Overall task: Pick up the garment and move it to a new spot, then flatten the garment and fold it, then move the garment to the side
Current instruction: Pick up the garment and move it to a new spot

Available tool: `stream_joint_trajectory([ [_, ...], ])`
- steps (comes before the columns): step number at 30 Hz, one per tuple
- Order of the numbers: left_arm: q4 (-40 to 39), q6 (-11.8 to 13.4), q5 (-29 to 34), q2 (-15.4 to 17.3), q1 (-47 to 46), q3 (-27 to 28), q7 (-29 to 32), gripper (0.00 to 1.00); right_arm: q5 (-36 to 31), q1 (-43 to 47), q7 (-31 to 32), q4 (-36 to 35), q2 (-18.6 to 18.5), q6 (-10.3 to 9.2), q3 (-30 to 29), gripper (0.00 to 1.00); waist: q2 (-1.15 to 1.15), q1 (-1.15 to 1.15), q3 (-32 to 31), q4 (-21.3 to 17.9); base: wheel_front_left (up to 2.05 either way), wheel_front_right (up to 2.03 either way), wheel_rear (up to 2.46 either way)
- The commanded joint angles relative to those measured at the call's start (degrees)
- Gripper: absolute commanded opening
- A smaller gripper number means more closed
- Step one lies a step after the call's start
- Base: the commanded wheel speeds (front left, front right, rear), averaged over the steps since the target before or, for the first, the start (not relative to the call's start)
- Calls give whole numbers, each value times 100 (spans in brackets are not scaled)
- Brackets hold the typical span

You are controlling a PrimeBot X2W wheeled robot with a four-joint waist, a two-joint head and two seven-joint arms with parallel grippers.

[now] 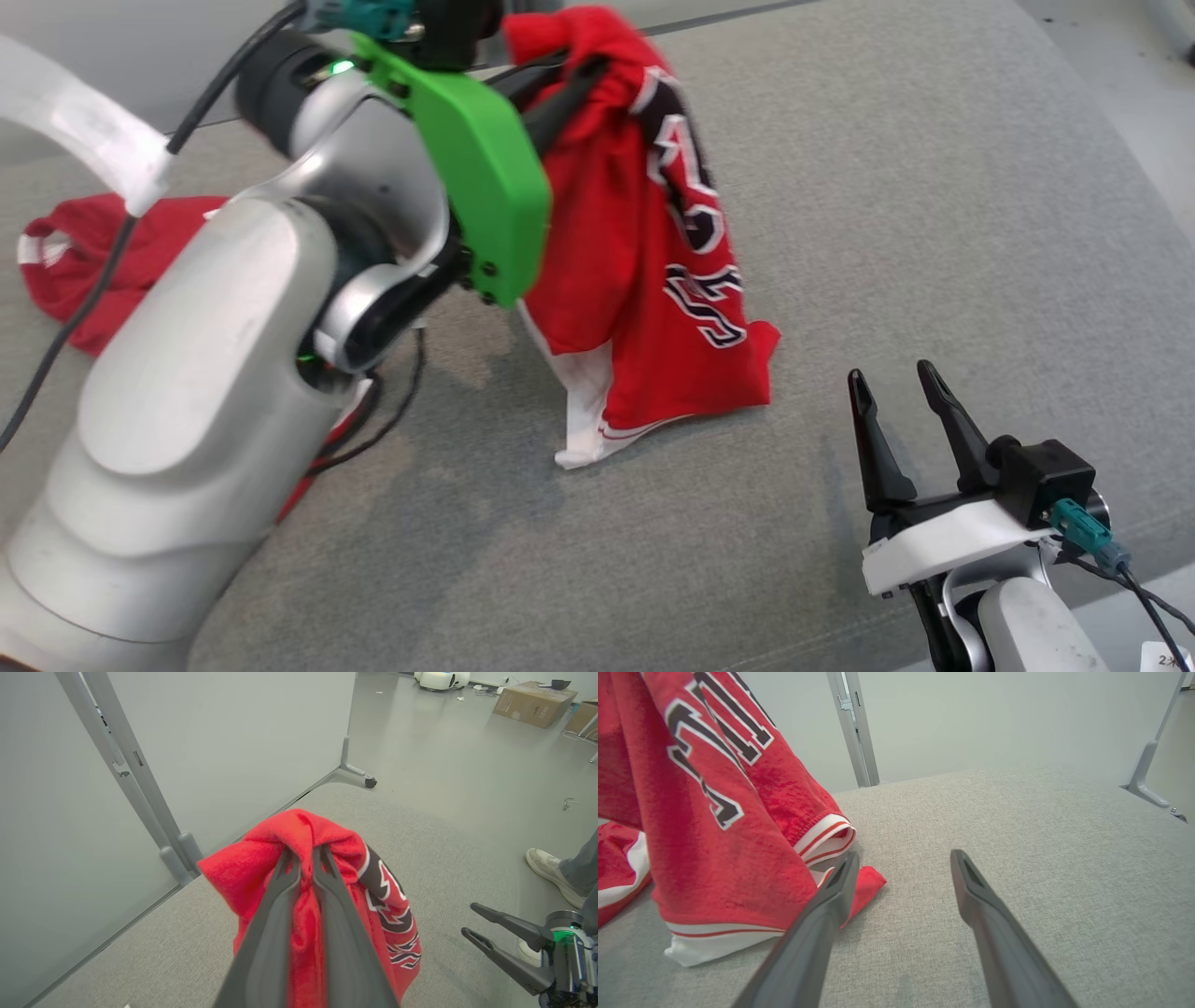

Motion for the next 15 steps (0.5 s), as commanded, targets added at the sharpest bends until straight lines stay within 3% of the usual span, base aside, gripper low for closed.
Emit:
stream_joint_trajectory([
  [1,127,40,46,139,91,53,-49,0,52,23,-18,-24,-5,0,0,100,0,0,121,-305,0,0,0],
  [9,1407,191,260,752,290,388,-402,0,21,73,-18,-26,-5,1,-34,100,0,0,186,-462,0,0,0],
  [15,2369,240,175,949,460,557,-547,0,-97,-72,-18,-36,-6,0,16,100,0,0,274,-383,0,0,0],
])
